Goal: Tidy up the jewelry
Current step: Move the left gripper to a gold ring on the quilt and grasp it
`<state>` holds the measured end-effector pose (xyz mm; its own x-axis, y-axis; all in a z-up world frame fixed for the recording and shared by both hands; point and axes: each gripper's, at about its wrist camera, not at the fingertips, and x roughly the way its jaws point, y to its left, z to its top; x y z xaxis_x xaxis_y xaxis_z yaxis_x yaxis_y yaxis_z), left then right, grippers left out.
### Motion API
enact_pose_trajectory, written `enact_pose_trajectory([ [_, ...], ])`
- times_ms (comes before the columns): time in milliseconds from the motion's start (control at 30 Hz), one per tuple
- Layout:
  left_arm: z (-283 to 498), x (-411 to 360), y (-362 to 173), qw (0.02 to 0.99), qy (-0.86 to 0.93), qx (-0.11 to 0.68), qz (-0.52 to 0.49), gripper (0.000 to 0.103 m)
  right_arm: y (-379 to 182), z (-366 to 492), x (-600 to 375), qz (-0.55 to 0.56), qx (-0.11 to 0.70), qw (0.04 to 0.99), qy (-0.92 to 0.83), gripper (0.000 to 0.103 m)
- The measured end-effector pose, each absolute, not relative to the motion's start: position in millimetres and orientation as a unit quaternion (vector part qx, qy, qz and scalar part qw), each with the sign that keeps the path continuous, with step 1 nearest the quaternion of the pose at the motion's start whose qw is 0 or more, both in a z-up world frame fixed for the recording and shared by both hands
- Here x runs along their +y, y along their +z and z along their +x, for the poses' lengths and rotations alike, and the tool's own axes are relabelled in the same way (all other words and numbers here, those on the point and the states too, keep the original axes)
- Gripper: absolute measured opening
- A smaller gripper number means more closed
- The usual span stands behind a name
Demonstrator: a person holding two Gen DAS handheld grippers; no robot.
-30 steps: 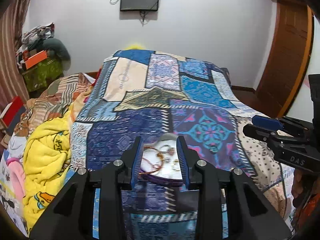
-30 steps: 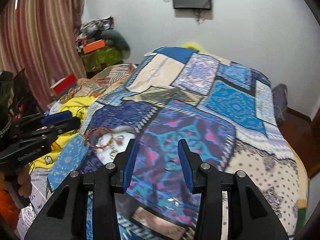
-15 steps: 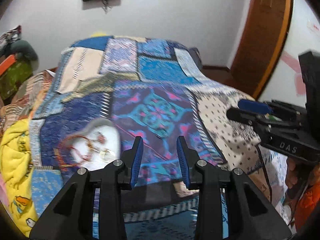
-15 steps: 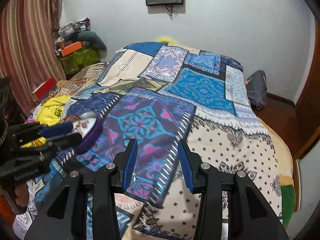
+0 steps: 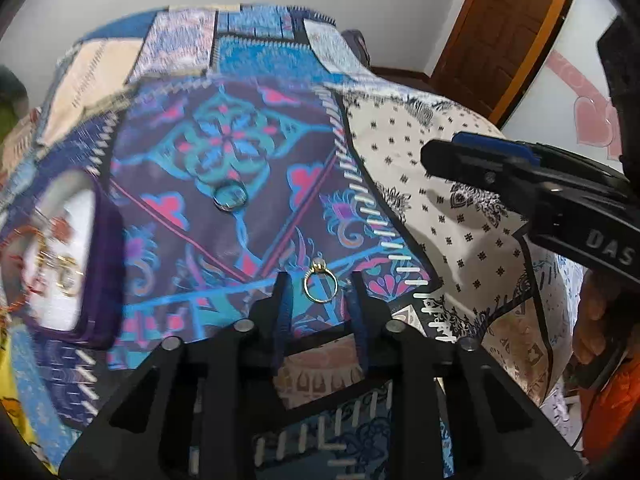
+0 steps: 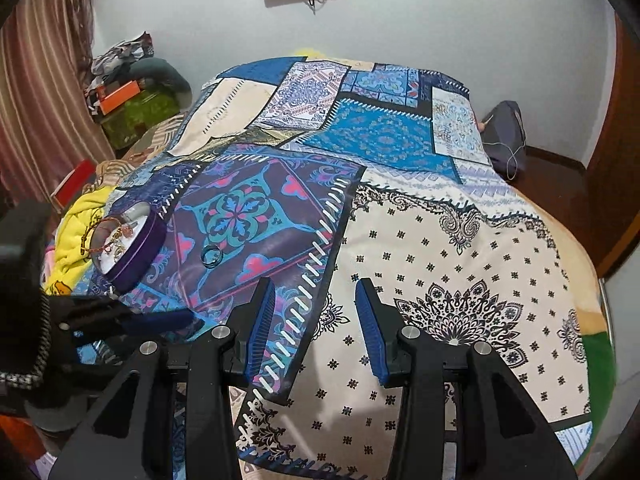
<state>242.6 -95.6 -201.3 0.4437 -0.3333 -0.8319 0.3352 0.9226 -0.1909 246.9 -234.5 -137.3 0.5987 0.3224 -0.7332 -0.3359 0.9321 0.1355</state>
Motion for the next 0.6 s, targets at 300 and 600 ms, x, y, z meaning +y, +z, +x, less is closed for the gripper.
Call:
enact_pose_trajectory([
  [300,244.3,-107.5,-207.9,0.857,-0.181,0.482,0.032,0.018,-143.0,249.5,-233.4,-0.002,0.413,0.89,0.194,0.038],
  [600,236.8,-90.7,-197.2,0.869,-0.165,0.466,0.001,0.017,-140.9,245.1,-230.1,-0.002,0.415,0.886,0.205,0.038],
])
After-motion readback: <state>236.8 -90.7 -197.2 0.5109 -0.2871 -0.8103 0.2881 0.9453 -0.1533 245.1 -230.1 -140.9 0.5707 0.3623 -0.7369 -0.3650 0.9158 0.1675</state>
